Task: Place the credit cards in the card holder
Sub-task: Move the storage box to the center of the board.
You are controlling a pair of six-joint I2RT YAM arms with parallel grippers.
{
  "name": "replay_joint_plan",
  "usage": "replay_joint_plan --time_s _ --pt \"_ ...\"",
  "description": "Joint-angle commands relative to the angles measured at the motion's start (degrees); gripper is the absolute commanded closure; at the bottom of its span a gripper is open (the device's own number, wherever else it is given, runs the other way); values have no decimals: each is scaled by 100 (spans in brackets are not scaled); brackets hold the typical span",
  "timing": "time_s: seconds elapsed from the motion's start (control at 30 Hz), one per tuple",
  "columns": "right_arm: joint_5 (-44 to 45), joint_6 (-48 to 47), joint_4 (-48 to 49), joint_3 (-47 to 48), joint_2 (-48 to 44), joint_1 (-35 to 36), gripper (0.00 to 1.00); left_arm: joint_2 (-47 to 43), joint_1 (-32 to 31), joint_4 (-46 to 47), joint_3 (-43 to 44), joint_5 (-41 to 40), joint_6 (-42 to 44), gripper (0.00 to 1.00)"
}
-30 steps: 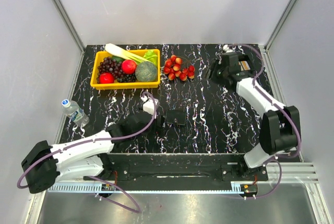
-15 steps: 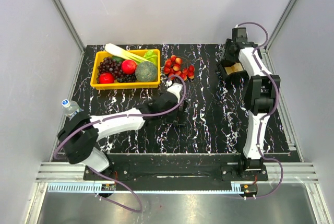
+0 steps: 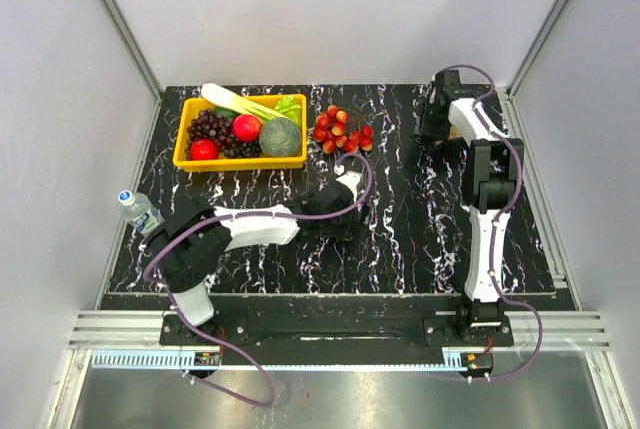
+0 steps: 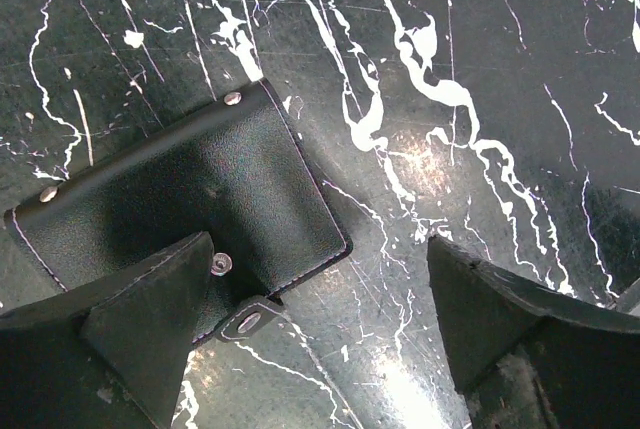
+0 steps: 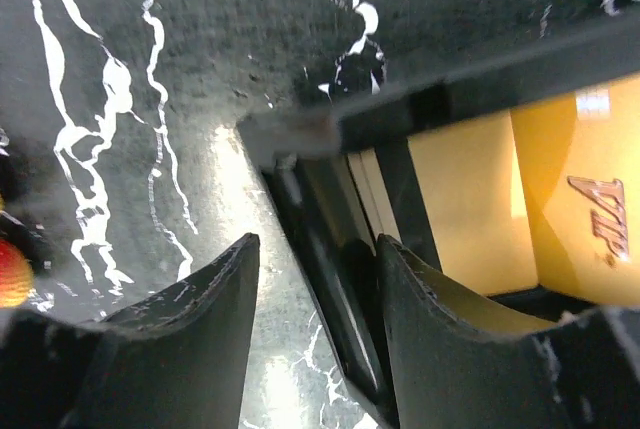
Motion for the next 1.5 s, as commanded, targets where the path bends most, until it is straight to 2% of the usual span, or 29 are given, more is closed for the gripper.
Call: replay_joint_plan --time_s 0.0,0.13,0.4,0.53,0.77,0.8,1.0,1.13,1.23,1.33,1.47 --pt "-513 -52 210 -597 -434 20 44 87 12 109 -81 101 -33 9" --pt "-882 36 465 -1475 -978 20 48 34 12 12 -380 -127 485 12" --pt "-1524 344 922 -3198 -2278 186 50 -150 38 -840 -521 -813 1049 17" --pt "-1595 423 1116 -4095 -2956 634 50 -396 170 -946 -688 -848 1145 17" --pt "-1560 818 1335 -5088 -3861 1434 50 -800 363 -1306 -1039 -1111 1129 17" --pt "-1551 888 1414 -5220 -3967 1522 50 -870 416 -1280 -1075 -947 1084 17" --pt "-1920 1091 1476 -5476 -4249 1848 50 -1319 557 -1447 -1207 -1174 706 16" --pt "-1754 1152 1451 -5407 -4854 1839 49 -1775 566 -1508 -1005 -1051 741 12" --pt "-1263 1074 1126 -5161 -5224 1839 43 -1987 557 -1570 -610 -814 741 7" --pt "-324 871 705 -4941 -5374 1839 44 -1944 557 -1562 -119 -489 724 2" --pt "312 740 185 -4607 -5076 1603 44 -1242 557 -1824 926 46 934 1"
